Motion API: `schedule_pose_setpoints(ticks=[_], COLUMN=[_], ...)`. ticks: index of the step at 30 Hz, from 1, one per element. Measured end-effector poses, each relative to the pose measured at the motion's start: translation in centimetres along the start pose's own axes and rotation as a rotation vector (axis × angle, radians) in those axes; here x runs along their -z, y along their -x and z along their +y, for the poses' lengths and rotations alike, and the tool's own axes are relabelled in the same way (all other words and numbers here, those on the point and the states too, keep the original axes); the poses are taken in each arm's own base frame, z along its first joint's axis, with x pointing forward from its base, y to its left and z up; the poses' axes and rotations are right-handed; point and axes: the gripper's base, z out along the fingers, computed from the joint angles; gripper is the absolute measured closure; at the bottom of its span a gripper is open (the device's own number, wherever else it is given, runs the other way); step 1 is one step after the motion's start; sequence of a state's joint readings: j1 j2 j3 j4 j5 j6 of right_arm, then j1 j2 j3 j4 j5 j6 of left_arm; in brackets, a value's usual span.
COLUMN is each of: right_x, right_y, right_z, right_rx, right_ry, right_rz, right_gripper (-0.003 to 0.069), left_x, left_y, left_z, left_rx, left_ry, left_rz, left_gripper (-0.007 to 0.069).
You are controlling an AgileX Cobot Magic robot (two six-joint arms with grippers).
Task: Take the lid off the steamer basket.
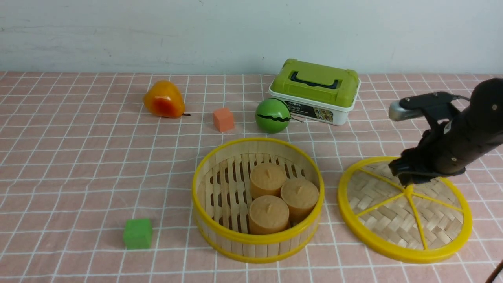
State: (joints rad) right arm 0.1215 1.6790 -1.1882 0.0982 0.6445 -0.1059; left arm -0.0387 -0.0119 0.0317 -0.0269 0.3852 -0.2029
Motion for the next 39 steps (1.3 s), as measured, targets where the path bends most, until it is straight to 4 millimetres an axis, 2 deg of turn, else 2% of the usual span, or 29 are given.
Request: schedule_pose_setpoints(ticks=[1, 2, 4, 5, 6, 7, 9, 12, 13, 14, 17, 20, 23, 25, 31, 39], right_x=[0.3, 3.0, 6.3, 6.6, 9.0, 10.3, 12.3, 14.9, 14.8, 15.8, 17.1, 17.8, 18.8, 19.7, 21.8, 22.8], right_y=[0.0, 0.3, 0.2, 0.1, -0.4, -0.9, -1.8, -4.5, -4.6, -6.2, -9.2, -11.6, -13.4, -15.1, -18.1, -19.3], right_z=[0.0, 0.2, 0.4, 0.4, 0.6, 0.7, 0.9, 1.4, 1.4, 1.6, 1.8, 1.9, 2.0, 2.0, 2.2, 2.4], right_rx=[0.0, 0.005, 0.009, 0.009, 0.008, 0.006, 0.001, -0.02, -0.022, -0.029, -0.045, -0.051, -0.043, -0.03, -0.013, -0.003], right_ry=[0.0, 0.001, 0.001, 0.0, 0.003, 0.006, 0.013, 0.037, 0.039, 0.051, 0.069, 0.07, 0.066, 0.058, 0.057, 0.062], right_rz=[-0.005, -0.054, -0.125, -0.131, -0.188, -0.22, -0.27, -0.345, -0.34, -0.373, -0.437, -0.504, -0.584, -0.662, -0.795, -0.832], right_gripper=[0.0321, 0.0316, 0.0321, 0.0322, 0.0337, 0.0351, 0.038, 0.0454, 0.0459, 0.0499, 0.058, 0.0646, 0.0676, 0.0681, 0.0683, 0.068], left_x=[0.0, 0.0, 0.0, 0.0, 0.0, 0.0, 0.0, 0.0, 0.0, 0.0, 0.0, 0.0, 0.0, 0.0, 0.0, 0.0], left_y=[0.0, 0.0, 0.0, 0.0, 0.0, 0.0, 0.0, 0.0, 0.0, 0.0, 0.0, 0.0, 0.0, 0.0, 0.0, 0.0], left_z=[0.0, 0.0, 0.0, 0.0, 0.0, 0.0, 0.0, 0.0, 0.0, 0.0, 0.0, 0.0, 0.0, 0.0, 0.0, 0.0], left_rx=[0.0, 0.0, 0.0, 0.0, 0.0, 0.0, 0.0, 0.0, 0.0, 0.0, 0.0, 0.0, 0.0, 0.0, 0.0, 0.0], left_ry=[0.0, 0.0, 0.0, 0.0, 0.0, 0.0, 0.0, 0.0, 0.0, 0.0, 0.0, 0.0, 0.0, 0.0, 0.0, 0.0], left_rz=[0.0, 0.0, 0.0, 0.0, 0.0, 0.0, 0.0, 0.0, 0.0, 0.0, 0.0, 0.0, 0.0, 0.0, 0.0, 0.0], left_gripper=[0.0386, 0.0386, 0.0386, 0.0386, 0.0386, 0.0386, 0.0386, 0.0386, 0.0386, 0.0386, 0.0386, 0.0386, 0.0386, 0.0386, 0.0386, 0.0386])
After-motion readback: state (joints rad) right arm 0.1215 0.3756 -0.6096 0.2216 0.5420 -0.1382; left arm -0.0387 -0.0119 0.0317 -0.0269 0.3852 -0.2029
